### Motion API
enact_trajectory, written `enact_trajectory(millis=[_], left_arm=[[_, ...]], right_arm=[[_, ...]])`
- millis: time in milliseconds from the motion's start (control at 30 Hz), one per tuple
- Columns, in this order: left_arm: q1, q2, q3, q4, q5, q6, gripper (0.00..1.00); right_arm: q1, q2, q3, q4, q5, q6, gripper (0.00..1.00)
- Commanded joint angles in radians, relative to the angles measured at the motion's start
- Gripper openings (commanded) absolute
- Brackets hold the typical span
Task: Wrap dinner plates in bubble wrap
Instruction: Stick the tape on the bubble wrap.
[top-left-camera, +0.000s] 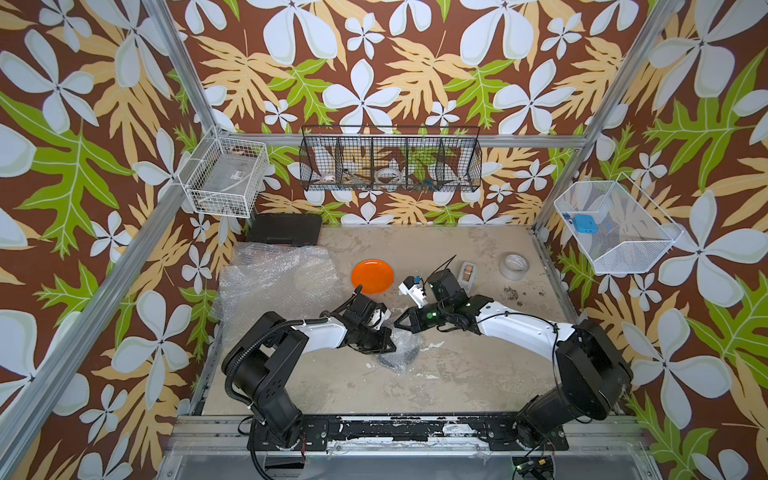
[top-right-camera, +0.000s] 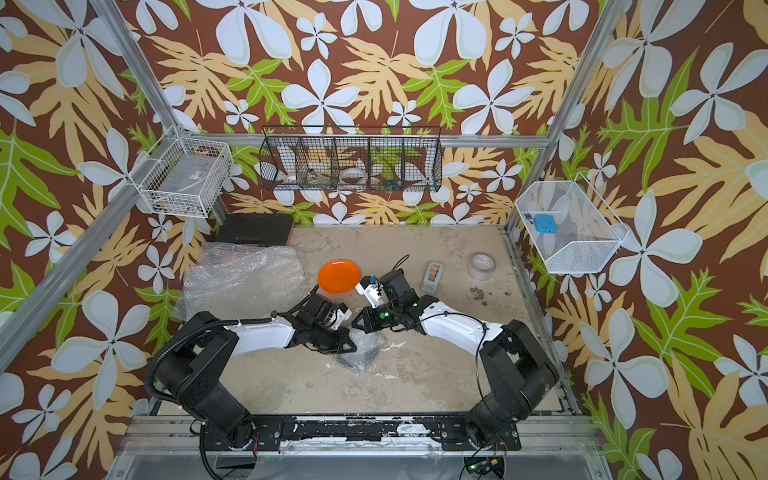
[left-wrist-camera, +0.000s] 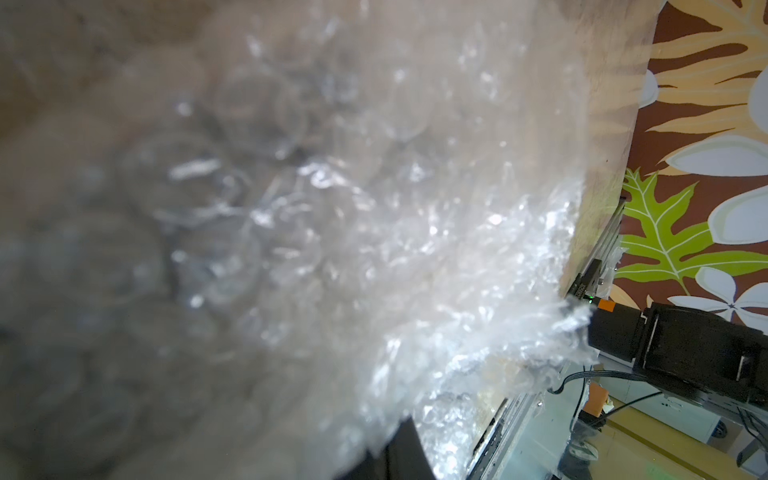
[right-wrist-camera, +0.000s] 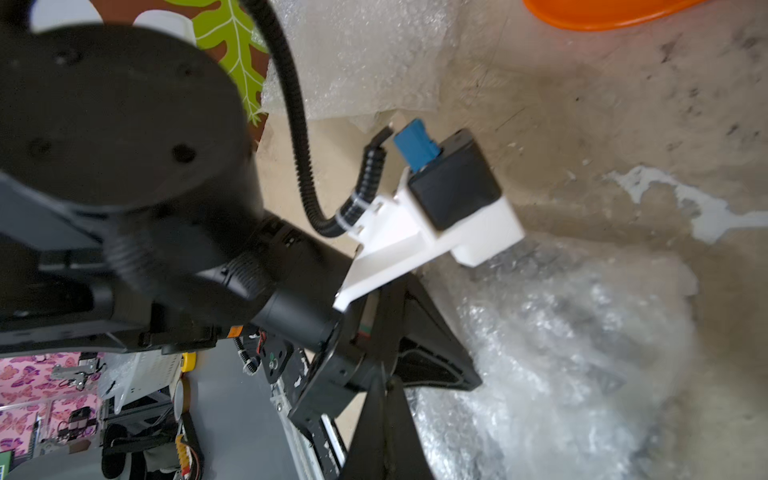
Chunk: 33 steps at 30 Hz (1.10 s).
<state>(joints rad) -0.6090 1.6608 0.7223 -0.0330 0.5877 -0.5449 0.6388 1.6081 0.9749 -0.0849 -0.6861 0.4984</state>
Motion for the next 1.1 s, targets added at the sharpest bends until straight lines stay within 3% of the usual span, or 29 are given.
enact_trajectory(millis=[0, 267, 467, 800, 933, 1067], left_arm=[[0.002, -0.004, -0.001, -0.007, 0.018, -0.011, 0.0], [0.002, 0.013, 0.004, -0.033, 0.024, -0.003, 0.0], [0.002, 0.042, -0.003, -0.085, 0.006, 0.007, 0.0], [0.001, 0.071, -0.034, -0.113, -0.003, 0.016, 0.0], [0.002, 0.074, -0.037, -0.121, -0.009, 0.02, 0.0], [0.002, 0.077, -0.043, -0.123, -0.023, 0.019, 0.0]], right_arm=[[-0.017, 0.052, 0.026, 0.05, -0.026, -0.041, 0.0], [-0.027, 0.212, 0.103, 0.07, -0.019, -0.11, 0.0], [-0.027, 0.292, 0.106, 0.116, 0.148, -0.168, 0.01], [-0.025, 0.323, 0.077, 0.217, 0.374, -0.202, 0.34], [-0.025, 0.342, 0.092, 0.2, 0.442, -0.212, 0.4], [-0.025, 0.339, 0.12, 0.113, 0.64, -0.198, 0.46]])
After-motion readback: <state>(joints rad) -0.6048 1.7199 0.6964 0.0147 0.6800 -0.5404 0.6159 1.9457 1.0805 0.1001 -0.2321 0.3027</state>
